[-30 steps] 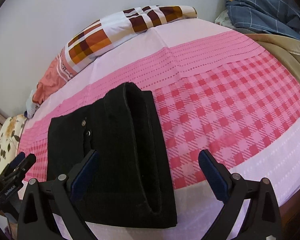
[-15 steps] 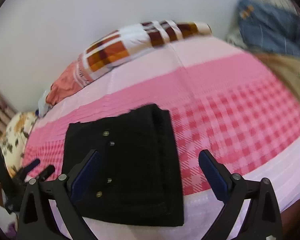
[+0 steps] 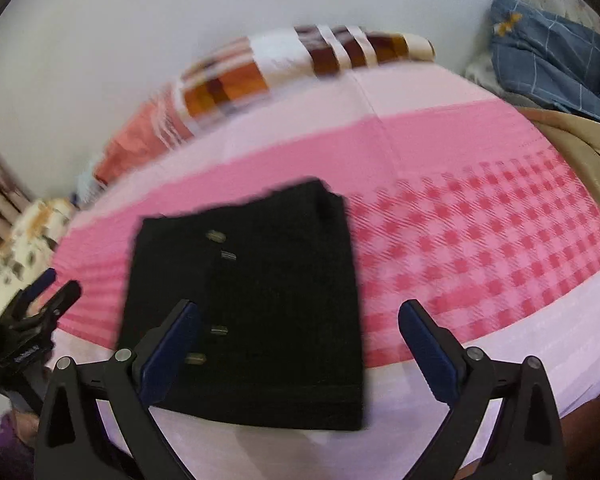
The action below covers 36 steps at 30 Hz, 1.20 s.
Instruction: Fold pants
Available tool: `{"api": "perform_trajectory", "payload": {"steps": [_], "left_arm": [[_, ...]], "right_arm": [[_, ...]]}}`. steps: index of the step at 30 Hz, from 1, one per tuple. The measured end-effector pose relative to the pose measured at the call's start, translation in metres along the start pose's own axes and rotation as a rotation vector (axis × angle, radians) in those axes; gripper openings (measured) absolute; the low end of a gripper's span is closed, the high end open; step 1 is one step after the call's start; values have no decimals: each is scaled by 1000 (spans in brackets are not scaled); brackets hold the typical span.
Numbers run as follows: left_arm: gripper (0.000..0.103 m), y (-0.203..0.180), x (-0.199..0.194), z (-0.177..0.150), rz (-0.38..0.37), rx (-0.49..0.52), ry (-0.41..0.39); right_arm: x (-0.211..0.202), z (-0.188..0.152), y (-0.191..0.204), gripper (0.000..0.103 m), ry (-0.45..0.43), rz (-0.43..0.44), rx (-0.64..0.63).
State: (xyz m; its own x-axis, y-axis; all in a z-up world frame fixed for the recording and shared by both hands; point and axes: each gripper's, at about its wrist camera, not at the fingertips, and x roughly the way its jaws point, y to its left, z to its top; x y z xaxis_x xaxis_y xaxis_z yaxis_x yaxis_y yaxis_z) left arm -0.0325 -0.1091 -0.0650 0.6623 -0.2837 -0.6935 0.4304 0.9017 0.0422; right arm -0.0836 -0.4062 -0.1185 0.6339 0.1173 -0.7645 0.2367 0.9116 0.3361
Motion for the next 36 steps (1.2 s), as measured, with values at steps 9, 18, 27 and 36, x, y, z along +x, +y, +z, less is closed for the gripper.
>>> {"api": "perform_trajectory", "payload": {"steps": [9,18,27,36], "left_arm": [[100,-4,74,-24,-328,-44,277],[62,-22,82,-2,-691,-30,273],[39,40,76,12,-789,-263,180],[39,204,61,89,-505,-343,-3]], "right_arm": [[68,10,5,92,202,142,-80],[69,15,13,32,237,245,-72],[48,50,53,26,190,473,63],[107,135,195,26,133,695,-3]]}}
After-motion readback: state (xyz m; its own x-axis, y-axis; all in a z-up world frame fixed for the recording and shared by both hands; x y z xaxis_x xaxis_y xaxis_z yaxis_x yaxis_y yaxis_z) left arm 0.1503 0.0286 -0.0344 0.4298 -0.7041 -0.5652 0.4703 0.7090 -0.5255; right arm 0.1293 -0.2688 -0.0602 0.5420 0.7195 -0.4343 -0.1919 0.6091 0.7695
